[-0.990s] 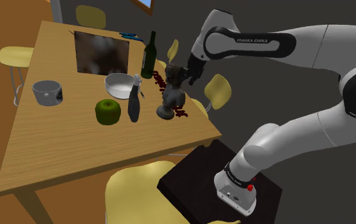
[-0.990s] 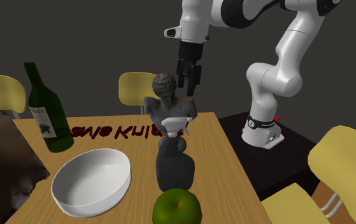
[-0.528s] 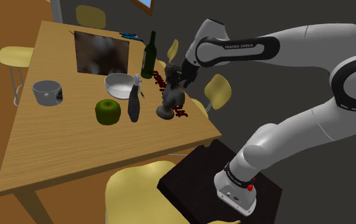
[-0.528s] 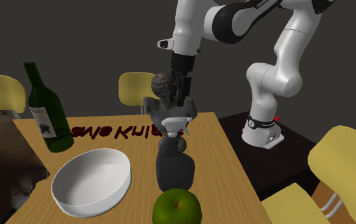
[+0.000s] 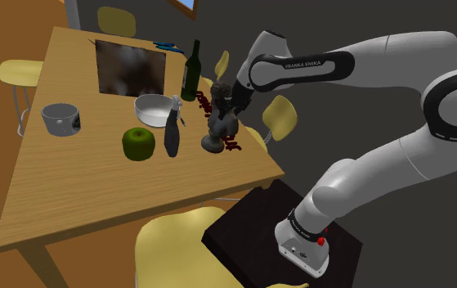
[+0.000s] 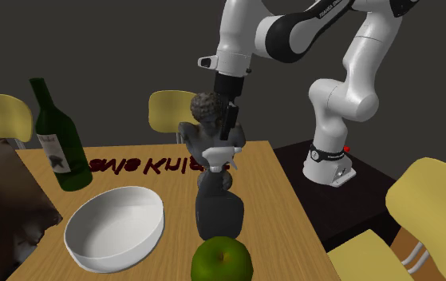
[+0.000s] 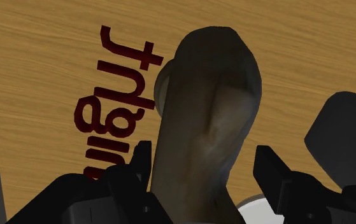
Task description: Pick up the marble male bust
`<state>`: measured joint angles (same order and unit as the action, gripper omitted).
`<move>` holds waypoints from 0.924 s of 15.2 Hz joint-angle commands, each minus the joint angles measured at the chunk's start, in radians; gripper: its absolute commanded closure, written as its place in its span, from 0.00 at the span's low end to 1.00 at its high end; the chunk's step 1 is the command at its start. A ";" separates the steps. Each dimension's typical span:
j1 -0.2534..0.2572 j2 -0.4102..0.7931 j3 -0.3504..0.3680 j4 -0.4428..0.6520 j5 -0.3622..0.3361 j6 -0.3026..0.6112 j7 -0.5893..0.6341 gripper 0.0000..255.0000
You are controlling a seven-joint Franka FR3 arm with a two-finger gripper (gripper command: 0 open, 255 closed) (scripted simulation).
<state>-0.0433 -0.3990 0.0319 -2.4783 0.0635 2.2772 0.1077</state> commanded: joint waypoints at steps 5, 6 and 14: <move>0.001 -0.001 0.001 -0.005 0.000 0.000 0.001 1.00; 0.000 0.001 0.000 -0.003 0.000 0.000 -0.001 1.00; -0.001 -0.033 -0.001 0.078 -0.004 -0.115 0.004 1.00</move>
<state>-0.0443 -0.4339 0.0305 -2.4185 0.0599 2.1756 0.1111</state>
